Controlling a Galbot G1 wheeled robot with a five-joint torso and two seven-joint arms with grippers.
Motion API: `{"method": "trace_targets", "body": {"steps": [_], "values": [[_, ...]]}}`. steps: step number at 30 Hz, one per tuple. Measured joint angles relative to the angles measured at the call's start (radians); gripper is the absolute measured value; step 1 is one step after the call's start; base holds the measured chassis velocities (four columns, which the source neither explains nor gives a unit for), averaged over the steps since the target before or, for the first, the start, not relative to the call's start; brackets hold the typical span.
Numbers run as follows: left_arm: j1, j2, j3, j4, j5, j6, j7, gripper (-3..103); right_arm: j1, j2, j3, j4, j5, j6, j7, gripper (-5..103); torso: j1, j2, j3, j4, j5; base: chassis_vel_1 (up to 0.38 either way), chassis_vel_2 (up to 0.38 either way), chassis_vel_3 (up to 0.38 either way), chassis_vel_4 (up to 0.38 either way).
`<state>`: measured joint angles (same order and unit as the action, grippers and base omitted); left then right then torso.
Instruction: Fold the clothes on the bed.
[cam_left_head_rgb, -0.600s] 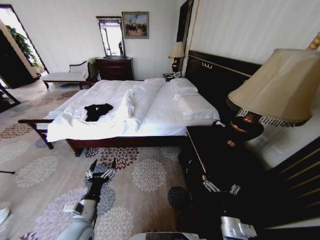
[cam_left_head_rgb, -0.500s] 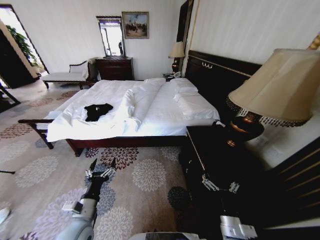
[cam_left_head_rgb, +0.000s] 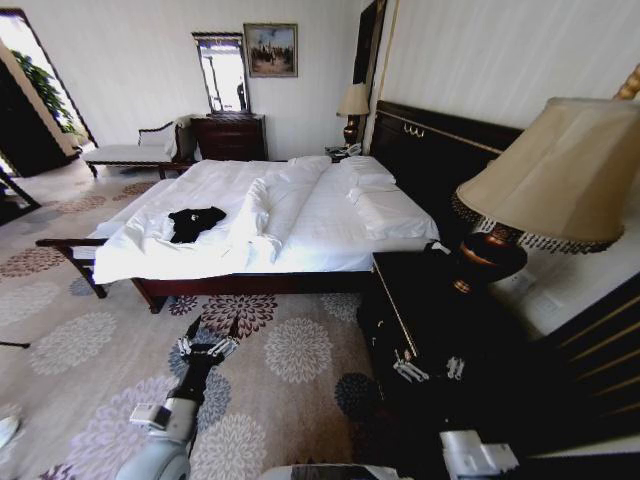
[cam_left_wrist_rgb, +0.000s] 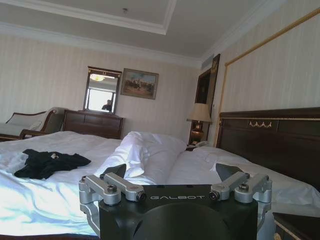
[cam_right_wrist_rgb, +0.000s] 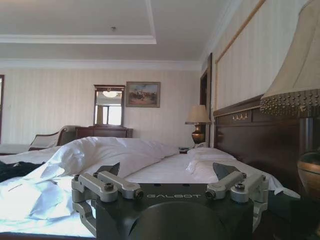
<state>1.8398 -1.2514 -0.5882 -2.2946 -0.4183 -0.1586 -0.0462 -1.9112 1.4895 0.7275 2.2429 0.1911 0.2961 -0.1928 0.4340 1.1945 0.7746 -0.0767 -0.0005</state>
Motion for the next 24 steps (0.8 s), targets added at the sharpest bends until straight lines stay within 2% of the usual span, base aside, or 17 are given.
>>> {"method": "trace_targets", "body": {"steps": [4,7,9,15,24], "values": [[0.012,-0.008,0.000,0.001,0.012,-0.006,-0.002,100,0.010,-0.043,0.003,-0.030,0.013,0.006,0.022,100,0.000,0.000,0.000,0.0000,-0.0001,0.000,0.000,0.000,0.000],[0.012,-0.012,0.001,0.001,0.019,-0.006,-0.004,100,0.010,-0.041,-0.002,-0.033,0.005,0.010,0.043,100,0.000,0.000,0.000,-0.0003,-0.0003,0.000,0.000,0.000,0.000],[0.011,-0.020,0.007,0.000,0.031,-0.007,-0.009,100,0.006,-0.019,-0.011,-0.040,-0.038,0.034,0.067,100,0.000,0.000,0.000,-0.0003,-0.0002,0.000,0.000,0.000,0.000],[0.007,-0.033,0.018,-0.003,0.054,-0.007,-0.013,100,-0.010,-0.006,0.000,-0.031,-0.087,0.074,0.060,100,0.000,0.000,0.000,-0.0003,-0.0003,0.000,0.000,0.000,0.000],[0.018,-0.041,0.024,-0.005,0.070,-0.012,-0.014,100,-0.022,0.008,0.004,-0.017,-0.094,0.083,0.045,100,0.000,0.000,0.000,-0.0002,-0.0003,0.000,0.000,0.000,0.000]]}}
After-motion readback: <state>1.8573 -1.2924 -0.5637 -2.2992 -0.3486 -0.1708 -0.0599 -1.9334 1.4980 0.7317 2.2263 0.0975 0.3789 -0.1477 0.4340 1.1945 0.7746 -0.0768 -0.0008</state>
